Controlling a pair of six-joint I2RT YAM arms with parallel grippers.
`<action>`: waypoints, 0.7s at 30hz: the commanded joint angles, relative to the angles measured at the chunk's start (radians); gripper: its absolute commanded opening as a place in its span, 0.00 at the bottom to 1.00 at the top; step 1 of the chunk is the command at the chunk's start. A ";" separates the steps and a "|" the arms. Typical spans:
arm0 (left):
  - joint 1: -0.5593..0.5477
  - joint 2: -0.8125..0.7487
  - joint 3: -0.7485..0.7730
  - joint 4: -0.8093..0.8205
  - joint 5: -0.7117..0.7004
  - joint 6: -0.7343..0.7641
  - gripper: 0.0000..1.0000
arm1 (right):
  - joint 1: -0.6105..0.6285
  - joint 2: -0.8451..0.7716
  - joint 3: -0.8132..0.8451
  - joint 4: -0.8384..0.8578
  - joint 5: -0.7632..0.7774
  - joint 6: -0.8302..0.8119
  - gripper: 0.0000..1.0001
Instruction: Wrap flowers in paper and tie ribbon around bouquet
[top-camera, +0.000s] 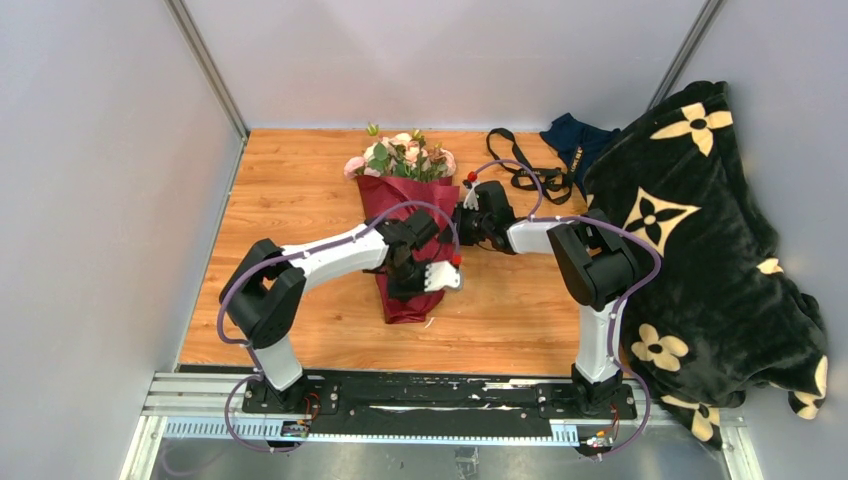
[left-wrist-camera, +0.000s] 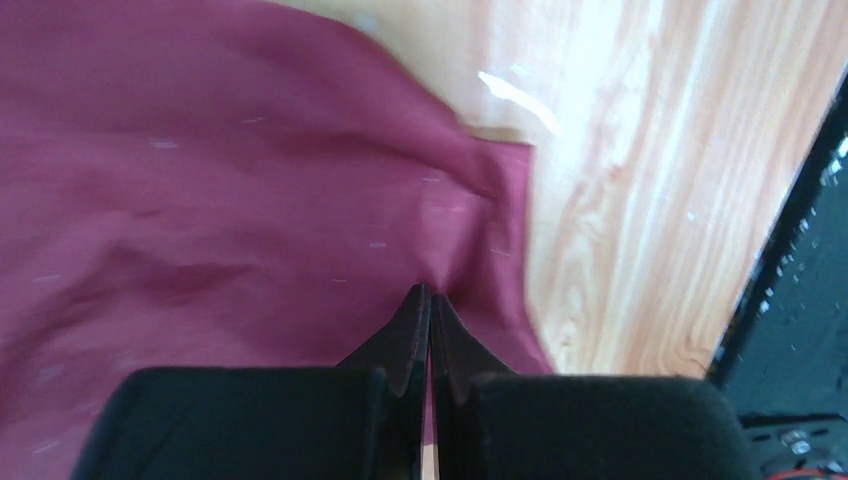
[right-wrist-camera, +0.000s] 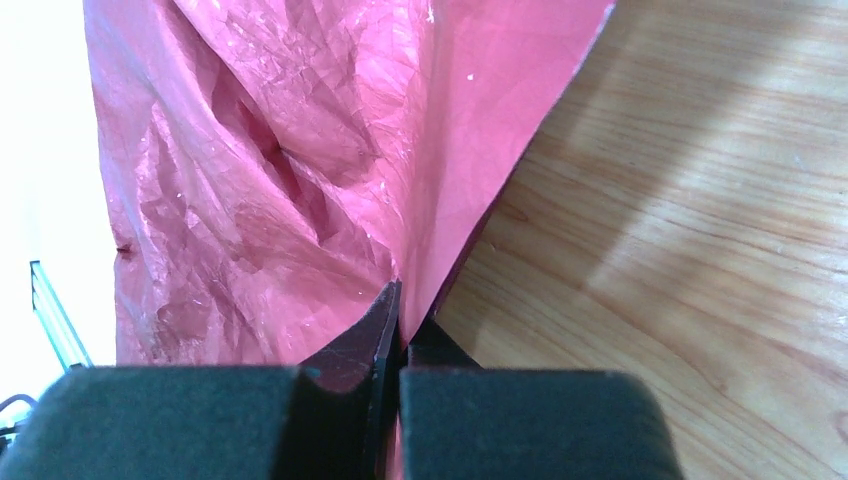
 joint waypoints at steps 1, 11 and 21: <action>-0.030 -0.024 -0.115 -0.028 0.027 0.061 0.03 | -0.012 -0.007 0.020 -0.033 0.030 -0.023 0.00; -0.085 -0.064 -0.278 -0.027 0.038 0.085 0.05 | -0.012 -0.004 0.041 -0.045 0.030 -0.025 0.00; -0.084 -0.205 -0.080 -0.046 0.043 0.022 0.18 | -0.011 -0.002 0.069 -0.072 -0.006 -0.030 0.00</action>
